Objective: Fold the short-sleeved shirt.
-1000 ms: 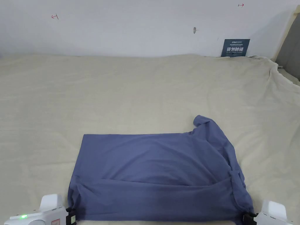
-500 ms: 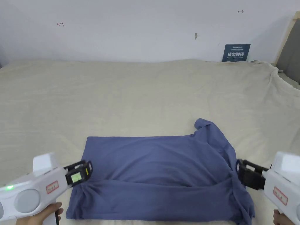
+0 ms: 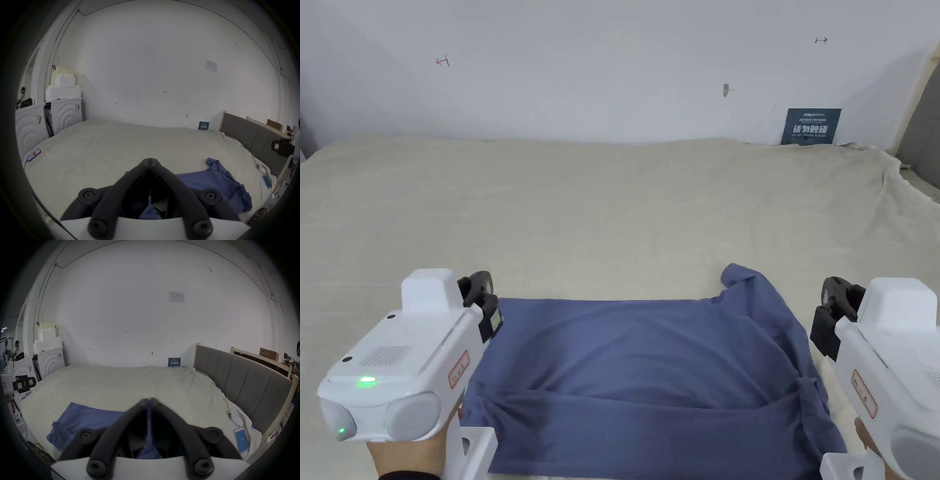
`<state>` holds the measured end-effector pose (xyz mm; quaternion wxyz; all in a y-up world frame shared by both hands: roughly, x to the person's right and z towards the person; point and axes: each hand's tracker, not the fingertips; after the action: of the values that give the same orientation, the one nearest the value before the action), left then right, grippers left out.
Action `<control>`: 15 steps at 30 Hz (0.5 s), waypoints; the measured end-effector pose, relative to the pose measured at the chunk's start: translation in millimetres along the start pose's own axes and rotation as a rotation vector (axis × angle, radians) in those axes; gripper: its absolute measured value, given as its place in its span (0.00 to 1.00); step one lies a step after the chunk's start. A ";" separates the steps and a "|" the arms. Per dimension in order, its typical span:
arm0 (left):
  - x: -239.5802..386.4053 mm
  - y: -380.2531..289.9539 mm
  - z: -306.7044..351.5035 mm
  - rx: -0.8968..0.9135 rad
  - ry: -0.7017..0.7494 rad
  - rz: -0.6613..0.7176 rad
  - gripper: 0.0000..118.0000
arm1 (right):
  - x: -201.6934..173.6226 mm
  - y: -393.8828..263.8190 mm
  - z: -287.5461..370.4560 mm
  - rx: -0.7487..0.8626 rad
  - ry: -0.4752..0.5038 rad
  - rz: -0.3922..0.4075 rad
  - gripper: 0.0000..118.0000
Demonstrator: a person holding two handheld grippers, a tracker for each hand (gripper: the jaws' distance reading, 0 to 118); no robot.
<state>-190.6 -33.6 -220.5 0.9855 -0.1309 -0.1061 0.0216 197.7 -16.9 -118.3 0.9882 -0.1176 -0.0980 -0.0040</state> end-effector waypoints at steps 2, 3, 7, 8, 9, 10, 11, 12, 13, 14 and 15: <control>1.7 -0.9 -5.5 -0.020 -0.001 -0.018 0.00 | 2.4 1.2 -4.4 -0.003 0.020 -0.001 0.00; 2.0 -1.4 -9.4 -0.030 -0.006 -0.031 0.00 | 1.9 1.6 -6.9 -0.004 0.018 0.000 0.00; -5.7 2.2 -36.3 -0.089 -0.025 -0.025 0.00 | 3.9 2.9 -22.2 -0.017 0.026 0.001 0.00; -8.1 3.7 -45.7 -0.118 -0.035 -0.021 0.00 | 4.8 3.3 -26.9 -0.025 0.032 -0.004 0.00; -12.1 5.0 -56.3 -0.130 -0.040 -0.017 0.00 | 5.2 3.6 -31.8 -0.031 0.036 -0.004 0.00; -17.1 6.4 -69.4 -0.154 -0.047 -0.008 0.00 | 3.2 3.2 -38.5 -0.036 0.035 0.002 0.00; -22.1 7.9 -83.9 -0.182 -0.047 -0.005 0.00 | 3.2 2.8 -44.9 -0.043 0.032 0.010 0.00; -26.6 9.5 -99.4 -0.225 -0.045 -0.004 0.00 | 3.5 2.3 -51.7 -0.052 0.033 0.015 0.00; -32.0 10.1 -114.0 -0.247 -0.042 0.002 0.00 | 3.9 1.4 -58.1 -0.060 0.033 0.017 0.00; -39.5 11.1 -133.0 -0.302 -0.049 0.020 0.00 | -0.5 2.1 -62.5 -0.069 0.035 0.016 0.00; -46.4 11.1 -149.6 -0.347 -0.043 0.041 0.00 | -0.6 1.3 -68.6 -0.078 0.037 0.015 0.00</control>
<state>-203.9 -64.1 -374.0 0.9449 -0.3006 -0.1267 0.0259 210.4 -31.6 -184.1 0.9845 -0.1566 -0.0787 -0.0026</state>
